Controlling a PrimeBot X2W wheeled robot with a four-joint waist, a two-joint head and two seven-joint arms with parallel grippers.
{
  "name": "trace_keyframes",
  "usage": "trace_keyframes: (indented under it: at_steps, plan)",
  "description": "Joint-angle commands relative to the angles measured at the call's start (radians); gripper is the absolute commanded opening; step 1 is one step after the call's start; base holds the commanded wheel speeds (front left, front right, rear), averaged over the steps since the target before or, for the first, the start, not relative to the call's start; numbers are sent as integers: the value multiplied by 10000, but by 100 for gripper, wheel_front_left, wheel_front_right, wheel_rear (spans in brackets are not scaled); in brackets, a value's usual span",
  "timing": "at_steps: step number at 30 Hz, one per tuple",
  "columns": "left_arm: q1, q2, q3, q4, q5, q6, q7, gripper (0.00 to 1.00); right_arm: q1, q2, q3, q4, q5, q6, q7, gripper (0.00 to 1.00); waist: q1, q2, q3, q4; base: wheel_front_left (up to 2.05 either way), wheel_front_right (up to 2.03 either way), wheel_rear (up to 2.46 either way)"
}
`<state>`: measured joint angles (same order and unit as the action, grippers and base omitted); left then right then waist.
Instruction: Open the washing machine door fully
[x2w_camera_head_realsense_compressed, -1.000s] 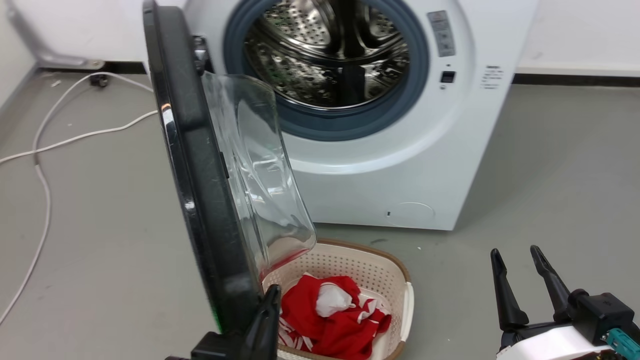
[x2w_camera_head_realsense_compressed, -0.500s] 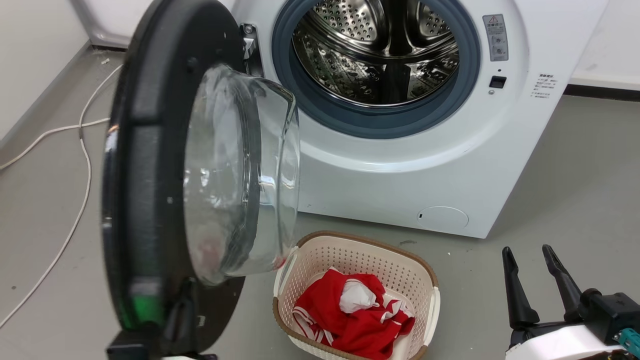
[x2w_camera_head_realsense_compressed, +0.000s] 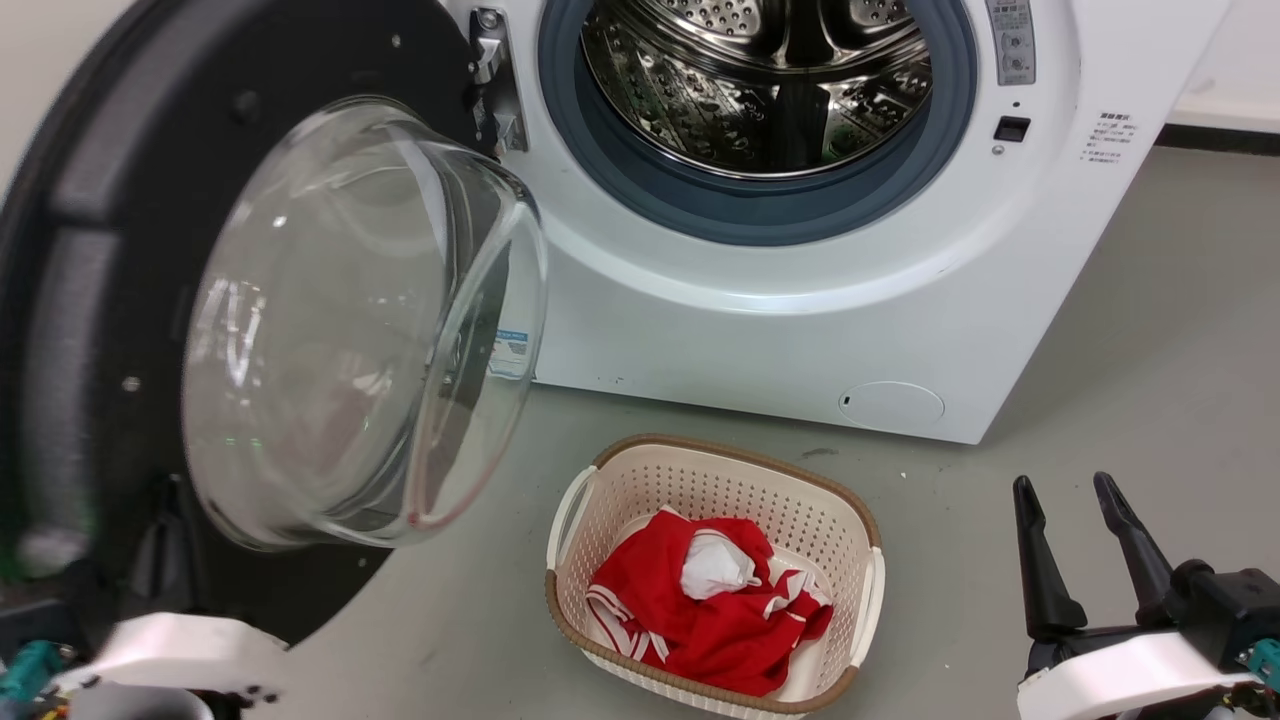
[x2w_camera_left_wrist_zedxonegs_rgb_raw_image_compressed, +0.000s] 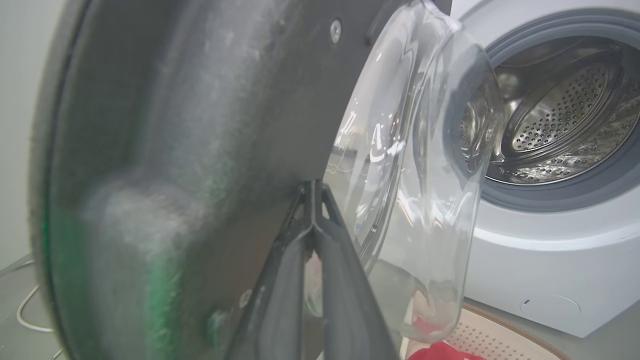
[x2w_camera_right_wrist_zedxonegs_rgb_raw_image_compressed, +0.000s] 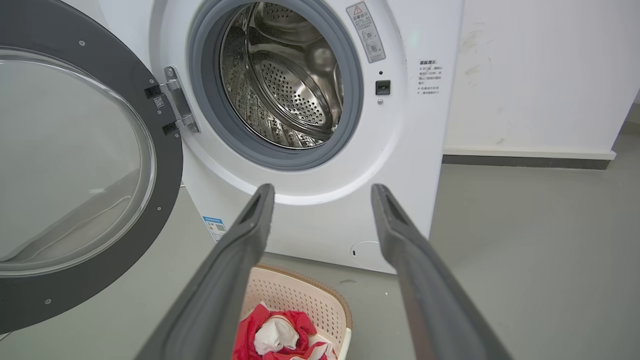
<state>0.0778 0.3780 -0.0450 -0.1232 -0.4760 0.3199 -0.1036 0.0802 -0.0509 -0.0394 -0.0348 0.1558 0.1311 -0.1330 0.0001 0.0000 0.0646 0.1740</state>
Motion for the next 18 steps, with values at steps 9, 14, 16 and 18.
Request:
trace_keyframes:
  at_steps: [9,14,16,18]
  plan:
    - [-1176,857,1042,1980,-627,-688,-561,0,-456,16,-3,97,4,-5,-113,100,-1,0,346,-139,0,0,0]
    - [-1815,1126,1301,3286,-812,-1019,-954,0,-568,18,6,206,-42,-5,-120,100,-1,0,436,-251,0,0,0]
    - [-2003,1185,1368,3711,-844,-1138,-1082,0,-605,18,16,240,-79,-7,-137,100,-1,0,434,-300,0,0,0]
    - [-2126,1217,1440,4051,-879,-1218,-1214,0,-610,16,24,277,-80,-7,-158,100,-1,0,402,-356,0,0,0]
